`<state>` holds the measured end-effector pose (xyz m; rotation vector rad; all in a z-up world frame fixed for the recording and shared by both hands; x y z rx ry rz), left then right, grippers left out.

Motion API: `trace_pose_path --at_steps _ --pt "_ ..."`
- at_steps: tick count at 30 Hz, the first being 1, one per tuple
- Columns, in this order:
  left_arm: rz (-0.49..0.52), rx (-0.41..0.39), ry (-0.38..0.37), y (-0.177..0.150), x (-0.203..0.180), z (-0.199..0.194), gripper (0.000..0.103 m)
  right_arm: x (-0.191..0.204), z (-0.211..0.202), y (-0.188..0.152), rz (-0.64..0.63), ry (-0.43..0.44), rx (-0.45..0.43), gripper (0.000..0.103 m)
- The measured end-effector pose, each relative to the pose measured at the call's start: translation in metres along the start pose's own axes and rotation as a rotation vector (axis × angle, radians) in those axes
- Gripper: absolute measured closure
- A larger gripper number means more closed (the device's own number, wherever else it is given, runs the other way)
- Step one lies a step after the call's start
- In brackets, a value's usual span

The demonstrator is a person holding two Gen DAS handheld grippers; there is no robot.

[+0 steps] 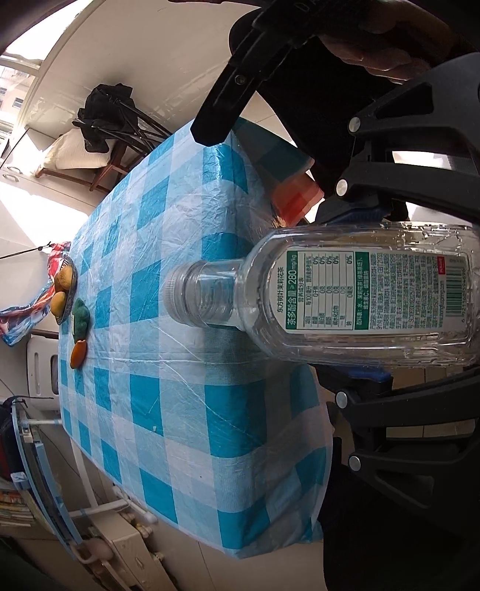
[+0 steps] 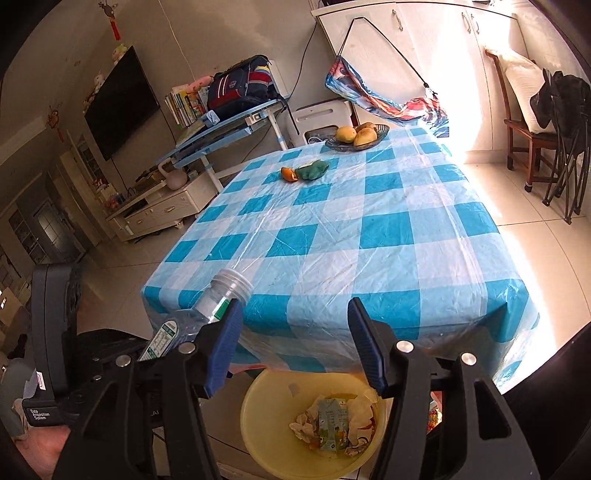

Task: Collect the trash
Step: 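Lower the clear water bottle into the yellow basin and open the left tool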

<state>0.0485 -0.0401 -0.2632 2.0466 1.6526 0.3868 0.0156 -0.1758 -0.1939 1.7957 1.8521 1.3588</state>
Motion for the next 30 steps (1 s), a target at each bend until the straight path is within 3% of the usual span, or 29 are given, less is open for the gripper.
trace_pose_path --at_steps 15,30 --pt "0.037 0.068 -0.016 -0.021 -0.014 0.017 0.048 -0.003 -0.005 0.000 0.012 0.000 -0.010 0.046" --pt "0.038 0.033 0.008 -0.014 -0.010 0.011 0.046 -0.002 -0.004 -0.003 0.010 -0.001 -0.002 0.046"
Point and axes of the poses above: each gripper's, at about its wrist camera, not at the fingertips, and z roughly the way its jaws point, x to its left, y to its top, the point moved 7 cm from there along z, roughly the way its jaws point, and after that the axes turned 7 degrees about y, right-handed, at the moved point
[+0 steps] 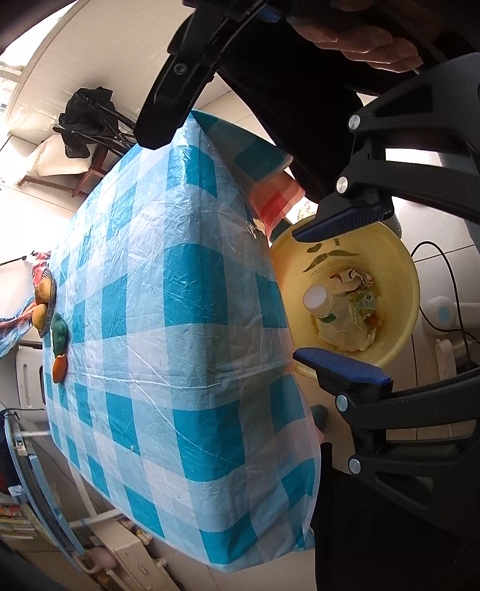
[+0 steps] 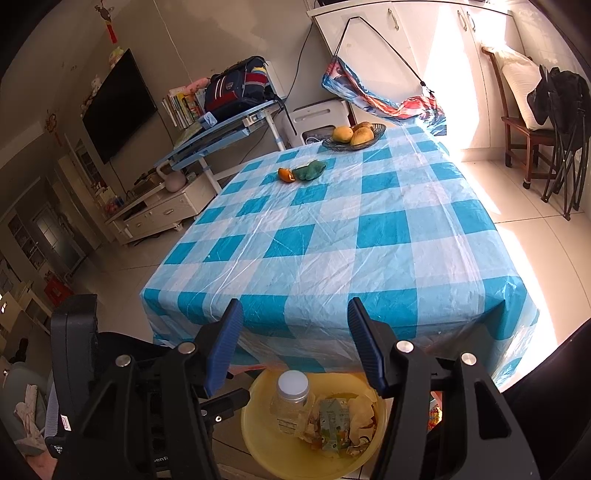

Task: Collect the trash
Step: 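Lower the clear water bottle into the yellow basin and open the left tool, then move the right tool to the green sponge and grasp it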

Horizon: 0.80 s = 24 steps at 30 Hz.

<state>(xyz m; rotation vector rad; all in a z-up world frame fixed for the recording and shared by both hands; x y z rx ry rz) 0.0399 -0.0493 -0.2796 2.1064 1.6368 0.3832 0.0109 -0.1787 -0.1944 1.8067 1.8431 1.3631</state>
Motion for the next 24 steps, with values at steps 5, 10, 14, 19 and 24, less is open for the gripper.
trace_pose_path --at_steps 5,10,14,19,24 --pt "-0.047 -0.096 0.021 0.015 0.017 -0.015 0.044 0.005 0.006 0.006 -0.003 0.020 0.021 0.046" --pt "-0.122 -0.205 0.058 0.034 0.047 -0.032 0.037 0.013 0.029 0.038 -0.067 0.046 0.067 0.045" --pt "-0.183 -0.241 0.077 0.044 0.073 -0.035 0.037 0.023 0.064 0.080 -0.136 0.059 0.076 0.045" --pt "-0.257 -0.267 0.095 0.048 0.099 -0.033 0.037 0.016 0.124 0.126 -0.170 0.032 0.101 0.045" --pt "-0.309 -0.261 0.095 0.046 0.116 -0.024 0.036 -0.005 0.188 0.156 -0.136 -0.016 0.161 0.045"
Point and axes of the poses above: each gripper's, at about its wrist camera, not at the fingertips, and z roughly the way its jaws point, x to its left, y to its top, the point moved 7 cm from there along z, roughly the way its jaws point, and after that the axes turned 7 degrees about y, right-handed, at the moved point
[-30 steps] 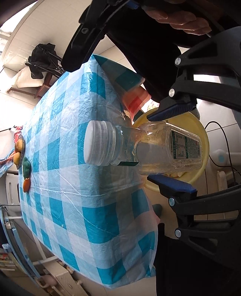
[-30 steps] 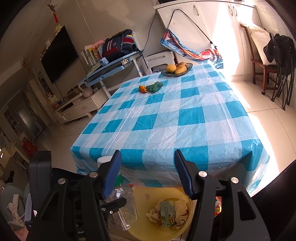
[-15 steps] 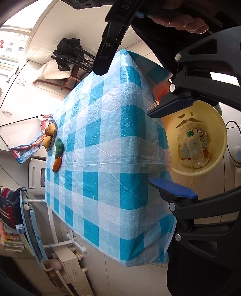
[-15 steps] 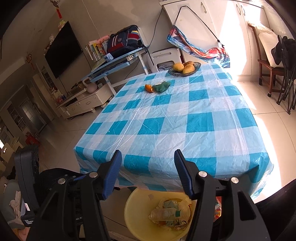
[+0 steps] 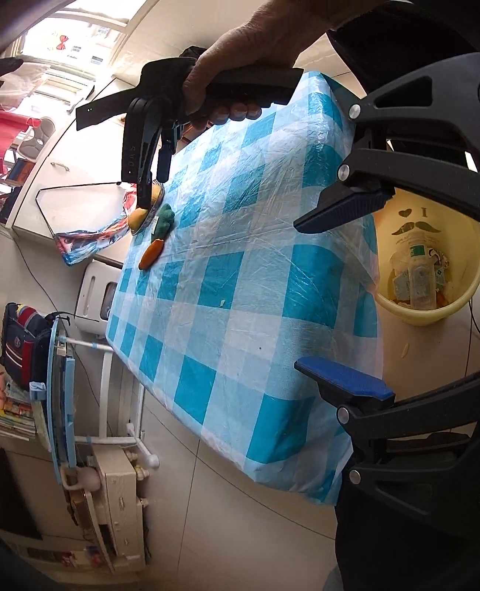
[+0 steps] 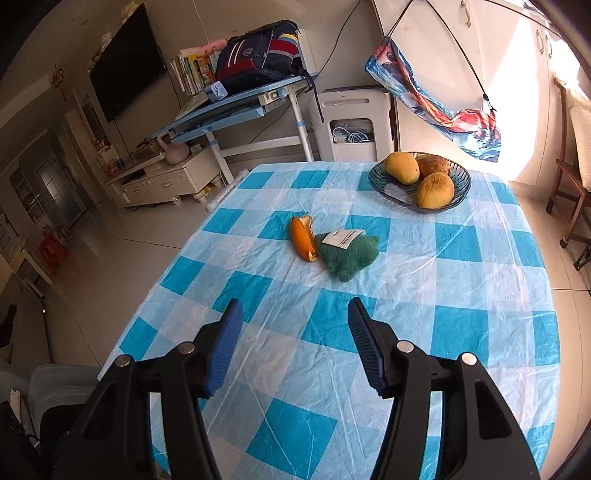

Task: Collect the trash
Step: 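Move the right tool to the green sponge and grasp it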

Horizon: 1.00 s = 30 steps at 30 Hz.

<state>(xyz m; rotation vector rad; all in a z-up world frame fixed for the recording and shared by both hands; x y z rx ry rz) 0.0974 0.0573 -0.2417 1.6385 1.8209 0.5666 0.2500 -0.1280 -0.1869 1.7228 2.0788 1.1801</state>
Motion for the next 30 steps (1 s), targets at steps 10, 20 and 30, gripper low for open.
trace_pose_path --at_steps 10,20,30 --pt "-0.035 0.020 -0.014 -0.001 0.009 0.012 0.036 -0.047 0.062 0.024 0.142 -0.103 0.053 0.048" --pt "-0.043 0.037 -0.029 -0.001 0.008 0.017 0.036 -0.048 0.063 0.014 0.144 -0.023 0.057 0.075" --pt "0.117 0.024 -0.054 0.028 -0.009 0.032 0.036 -0.037 0.004 -0.051 0.133 0.093 0.125 0.076"
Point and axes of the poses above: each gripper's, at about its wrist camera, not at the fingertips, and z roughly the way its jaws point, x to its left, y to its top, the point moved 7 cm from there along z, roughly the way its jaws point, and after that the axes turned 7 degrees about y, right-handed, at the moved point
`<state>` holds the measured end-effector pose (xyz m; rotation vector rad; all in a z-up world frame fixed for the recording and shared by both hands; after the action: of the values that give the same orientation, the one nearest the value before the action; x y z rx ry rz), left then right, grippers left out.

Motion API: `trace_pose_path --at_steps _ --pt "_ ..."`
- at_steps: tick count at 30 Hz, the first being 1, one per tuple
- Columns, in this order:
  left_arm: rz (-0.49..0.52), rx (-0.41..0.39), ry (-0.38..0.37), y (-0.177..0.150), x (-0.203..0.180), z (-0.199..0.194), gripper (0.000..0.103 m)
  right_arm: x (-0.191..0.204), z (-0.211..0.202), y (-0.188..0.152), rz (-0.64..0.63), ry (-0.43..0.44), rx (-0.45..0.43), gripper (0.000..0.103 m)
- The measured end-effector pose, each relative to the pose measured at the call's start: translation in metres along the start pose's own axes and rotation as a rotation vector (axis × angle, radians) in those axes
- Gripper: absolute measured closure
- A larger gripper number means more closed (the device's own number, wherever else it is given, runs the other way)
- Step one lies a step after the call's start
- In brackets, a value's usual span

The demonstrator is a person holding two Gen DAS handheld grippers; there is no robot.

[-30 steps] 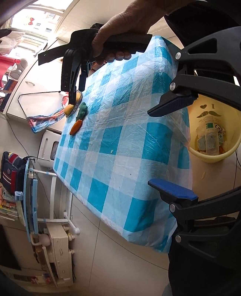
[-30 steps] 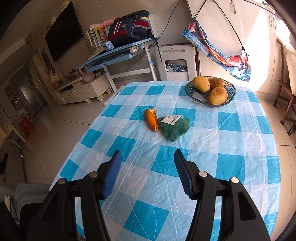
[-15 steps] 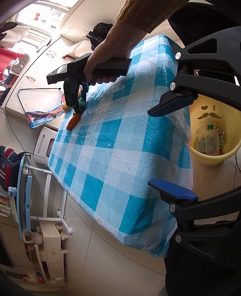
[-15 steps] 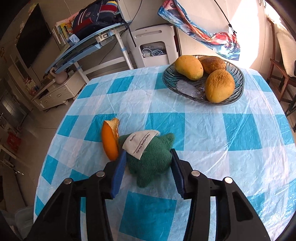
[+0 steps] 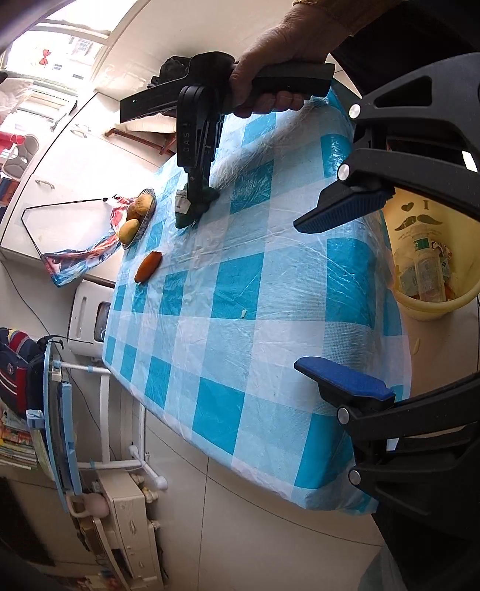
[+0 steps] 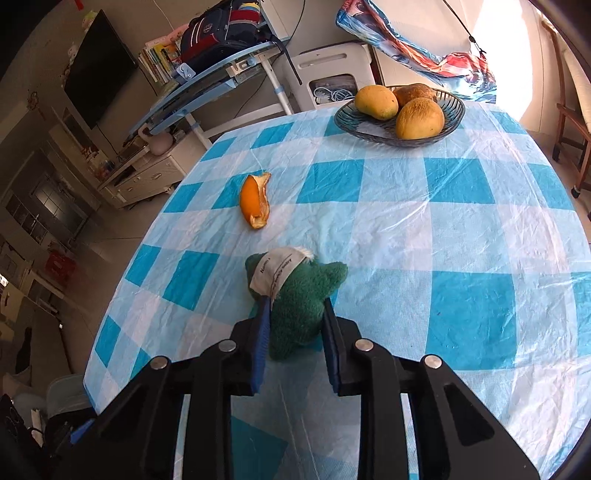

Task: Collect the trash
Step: 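Move the right tool to the green sponge and grasp it, then grasp the orange carrot-shaped peel with the left tool while the right tool holds the sponge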

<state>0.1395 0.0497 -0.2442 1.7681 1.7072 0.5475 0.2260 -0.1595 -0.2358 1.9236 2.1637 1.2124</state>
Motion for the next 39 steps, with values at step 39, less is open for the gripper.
trace_pose_path --at_steps 39 --pt "0.068 0.020 -0.014 0.181 -0.077 0.184 0.036 -0.002 -0.027 -0.041 0.026 0.034 0.039 0.074"
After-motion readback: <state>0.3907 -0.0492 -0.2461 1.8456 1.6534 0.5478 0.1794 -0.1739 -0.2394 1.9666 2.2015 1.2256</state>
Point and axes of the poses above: each gripper's, at about its wrist camera, not at the fingertips, and z roughly the way its jaws point, x to its left, y to its top, the point moved 7 cm from there along z, roughly the way its jaws point, and after that the axes turned 7 degrees about y, right-handed, at the moved point
